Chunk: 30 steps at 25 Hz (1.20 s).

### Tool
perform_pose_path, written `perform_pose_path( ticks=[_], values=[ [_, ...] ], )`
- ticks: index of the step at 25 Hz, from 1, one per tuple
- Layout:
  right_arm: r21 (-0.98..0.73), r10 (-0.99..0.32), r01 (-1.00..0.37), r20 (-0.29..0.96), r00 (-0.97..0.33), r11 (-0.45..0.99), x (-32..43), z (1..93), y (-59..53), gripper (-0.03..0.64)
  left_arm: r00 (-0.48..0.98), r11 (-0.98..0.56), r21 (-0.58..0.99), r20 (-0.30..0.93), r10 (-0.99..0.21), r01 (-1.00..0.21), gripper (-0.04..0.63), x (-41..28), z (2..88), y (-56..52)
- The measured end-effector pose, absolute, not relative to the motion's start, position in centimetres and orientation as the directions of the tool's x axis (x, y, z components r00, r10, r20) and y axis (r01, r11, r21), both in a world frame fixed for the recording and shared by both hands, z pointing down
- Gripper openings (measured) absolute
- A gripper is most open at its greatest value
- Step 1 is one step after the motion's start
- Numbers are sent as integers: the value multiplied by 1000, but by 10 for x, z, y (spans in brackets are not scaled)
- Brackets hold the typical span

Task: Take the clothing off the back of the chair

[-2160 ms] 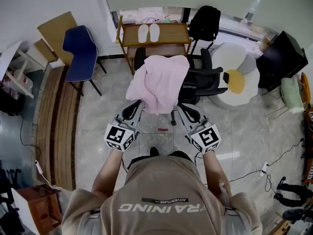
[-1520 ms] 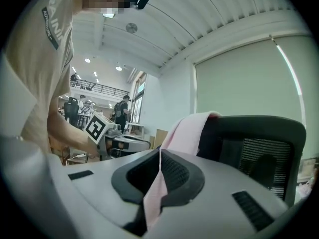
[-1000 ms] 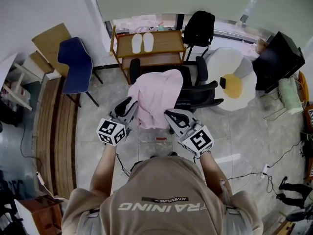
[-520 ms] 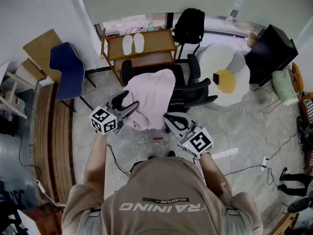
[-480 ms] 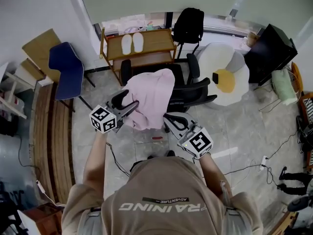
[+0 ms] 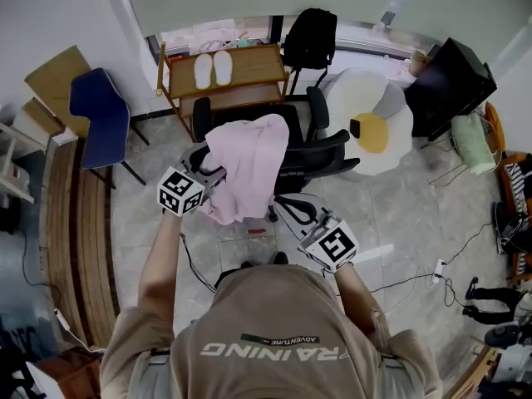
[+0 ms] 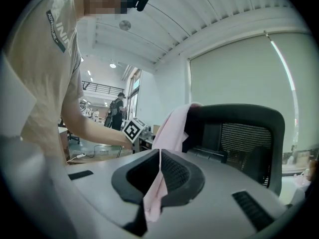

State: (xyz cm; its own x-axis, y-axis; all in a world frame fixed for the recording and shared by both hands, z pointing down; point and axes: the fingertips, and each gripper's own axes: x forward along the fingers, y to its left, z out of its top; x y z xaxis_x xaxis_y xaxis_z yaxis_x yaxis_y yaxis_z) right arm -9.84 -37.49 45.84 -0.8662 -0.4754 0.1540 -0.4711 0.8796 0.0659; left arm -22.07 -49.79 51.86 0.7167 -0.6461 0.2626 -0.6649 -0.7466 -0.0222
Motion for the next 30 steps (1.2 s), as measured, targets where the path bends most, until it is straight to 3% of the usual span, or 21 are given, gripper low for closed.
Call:
perform_pose_path(
  ticks=[6, 11, 13, 14, 15, 23, 30],
  values=[
    [60, -480, -476, 150, -864, 877, -96, 459, -378, 34, 736, -764, -7, 266, -623, -645, 273, -219, 517, -497],
    [66, -471, -466, 151, -869, 882, -95, 457, -377, 34, 699, -724, -31, 233, -676, -689, 240, -221, 510, -492],
    [62, -474, -470, 144, -869, 881, -93, 457, -377, 34, 661, -679, -29, 199, -723, -734, 158, -230, 504, -490],
    [60, -475, -471, 141, -869, 880, -93, 458, -377, 34, 640, -654, -17, 185, -746, -756, 54, -236, 502, -489],
    [59, -474, -471, 140, -869, 880, -92, 458, -377, 34, 627, -637, 2, 176, -759, -771, 43, -241, 501, -489],
    [62, -462, -458, 136, -876, 887, -96, 460, -367, 34, 561, -583, -62, 208, -802, -810, 34, -243, 494, -478],
    [58, -459, -456, 139, -877, 888, -97, 459, -356, 34, 525, -533, -3, 164, -835, -846, 32, -256, 479, -460]
  ],
)
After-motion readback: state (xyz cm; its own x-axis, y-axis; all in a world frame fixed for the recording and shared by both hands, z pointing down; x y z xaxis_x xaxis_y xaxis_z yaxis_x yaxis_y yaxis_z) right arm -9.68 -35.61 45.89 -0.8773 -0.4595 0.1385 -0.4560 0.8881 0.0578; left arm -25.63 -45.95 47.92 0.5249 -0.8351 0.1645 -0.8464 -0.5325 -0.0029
